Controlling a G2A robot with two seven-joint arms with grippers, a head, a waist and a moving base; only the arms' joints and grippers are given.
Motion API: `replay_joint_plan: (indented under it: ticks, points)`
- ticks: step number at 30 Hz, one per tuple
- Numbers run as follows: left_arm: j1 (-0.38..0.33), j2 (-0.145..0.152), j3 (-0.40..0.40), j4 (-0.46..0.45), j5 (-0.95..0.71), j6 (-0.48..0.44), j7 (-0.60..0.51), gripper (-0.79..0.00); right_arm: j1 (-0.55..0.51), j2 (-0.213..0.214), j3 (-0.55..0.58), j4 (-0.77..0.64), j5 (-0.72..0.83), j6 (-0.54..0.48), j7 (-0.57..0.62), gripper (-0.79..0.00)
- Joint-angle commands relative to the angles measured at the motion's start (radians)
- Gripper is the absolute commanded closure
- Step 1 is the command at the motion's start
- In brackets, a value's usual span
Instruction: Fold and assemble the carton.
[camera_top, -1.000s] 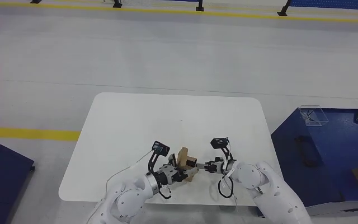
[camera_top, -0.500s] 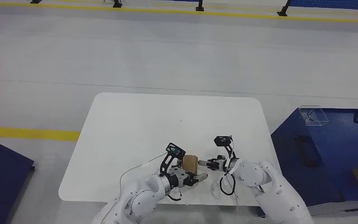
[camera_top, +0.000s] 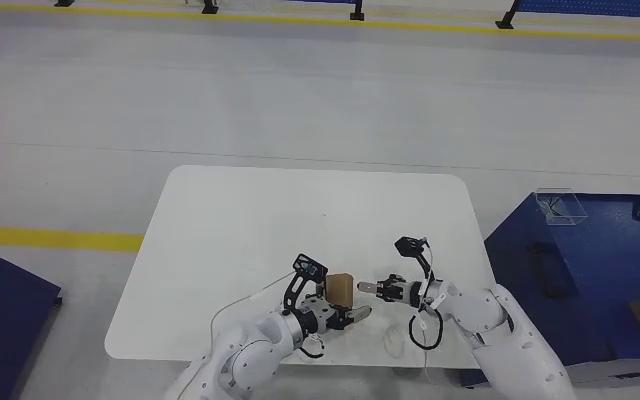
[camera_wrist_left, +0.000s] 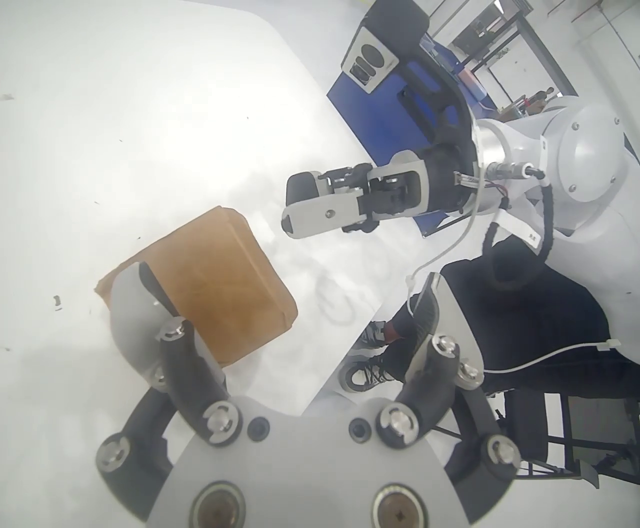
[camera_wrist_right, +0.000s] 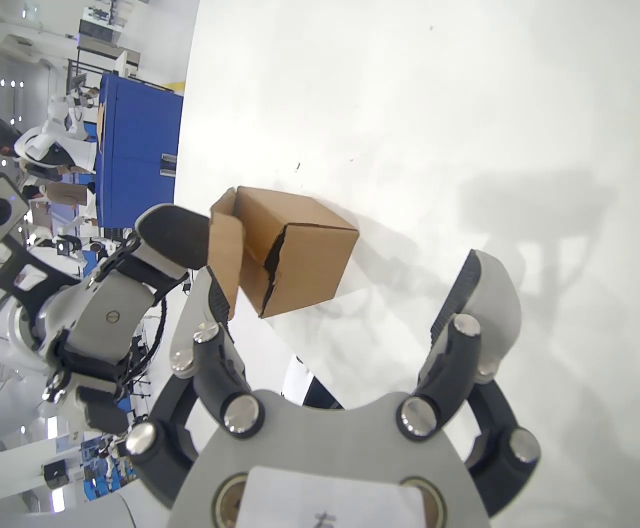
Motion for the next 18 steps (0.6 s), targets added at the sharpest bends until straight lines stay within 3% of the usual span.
replay_joint_plan:
  ticks: [1, 18]
  points:
    - [-0.001, -0.001, 0.001, 0.004, -0.011, -0.001, 0.002, -0.785, -0.004, 0.000, -0.005, -0.003, -0.017, 0.002, -0.006, -0.785]
    - [0.001, -0.008, 0.010, 0.007, -0.027, -0.004, 0.012, -0.785, 0.016, -0.017, -0.094, 0.035, -0.139, 0.010, -0.094, -0.785]
